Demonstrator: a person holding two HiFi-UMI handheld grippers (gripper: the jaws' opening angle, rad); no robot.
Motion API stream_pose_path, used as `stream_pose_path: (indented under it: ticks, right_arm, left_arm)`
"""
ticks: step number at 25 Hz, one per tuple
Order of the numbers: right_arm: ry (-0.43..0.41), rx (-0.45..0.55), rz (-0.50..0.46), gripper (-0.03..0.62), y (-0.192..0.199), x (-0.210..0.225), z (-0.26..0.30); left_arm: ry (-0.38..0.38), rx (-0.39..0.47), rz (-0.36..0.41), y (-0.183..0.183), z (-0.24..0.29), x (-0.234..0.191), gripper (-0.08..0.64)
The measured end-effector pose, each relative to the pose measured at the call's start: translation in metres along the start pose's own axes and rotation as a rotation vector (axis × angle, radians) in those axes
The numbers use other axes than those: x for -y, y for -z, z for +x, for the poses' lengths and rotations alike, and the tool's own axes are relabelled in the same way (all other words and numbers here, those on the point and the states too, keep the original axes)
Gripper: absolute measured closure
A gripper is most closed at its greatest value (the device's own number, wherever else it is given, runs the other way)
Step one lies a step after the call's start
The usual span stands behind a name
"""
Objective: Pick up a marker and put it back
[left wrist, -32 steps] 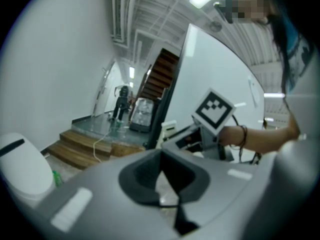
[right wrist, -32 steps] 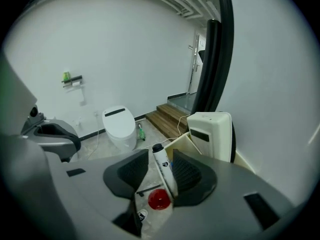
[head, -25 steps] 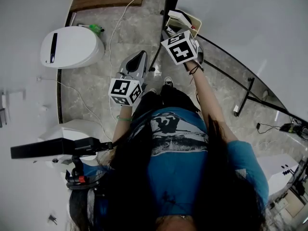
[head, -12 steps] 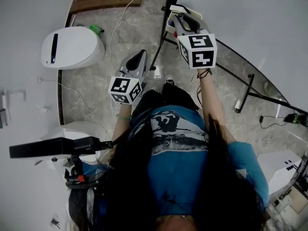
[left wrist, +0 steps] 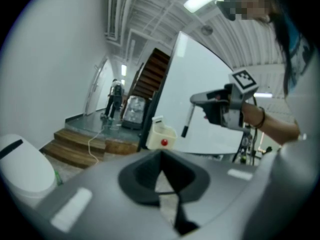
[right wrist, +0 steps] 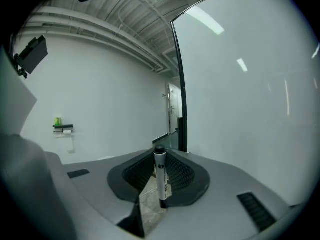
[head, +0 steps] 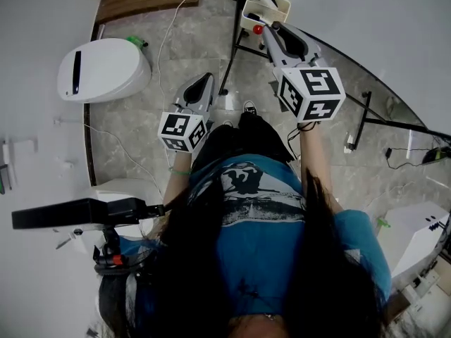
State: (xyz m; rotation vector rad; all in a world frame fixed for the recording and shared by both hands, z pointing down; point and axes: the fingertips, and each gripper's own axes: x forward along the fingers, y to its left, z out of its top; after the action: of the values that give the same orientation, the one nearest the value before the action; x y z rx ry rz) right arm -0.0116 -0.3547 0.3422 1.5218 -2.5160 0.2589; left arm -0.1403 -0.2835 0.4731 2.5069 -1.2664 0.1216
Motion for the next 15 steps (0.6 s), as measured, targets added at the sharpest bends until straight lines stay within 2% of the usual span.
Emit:
stream_pose_path:
  ticks: [8,15]
  right_arm:
    - [0.007,-0.041,0.038,0.512,0.035,-0.028,-0.056]
    - [-0.025,-0.072,0.068,0.512,0.058,-0.04,-0.091]
  left_arm:
    - [0.061,0.007,0.025,0.004,-0.024,0.033,0.555]
    - [0.085,0.03,0.041,-0.002,-0.028,0.062,0.555]
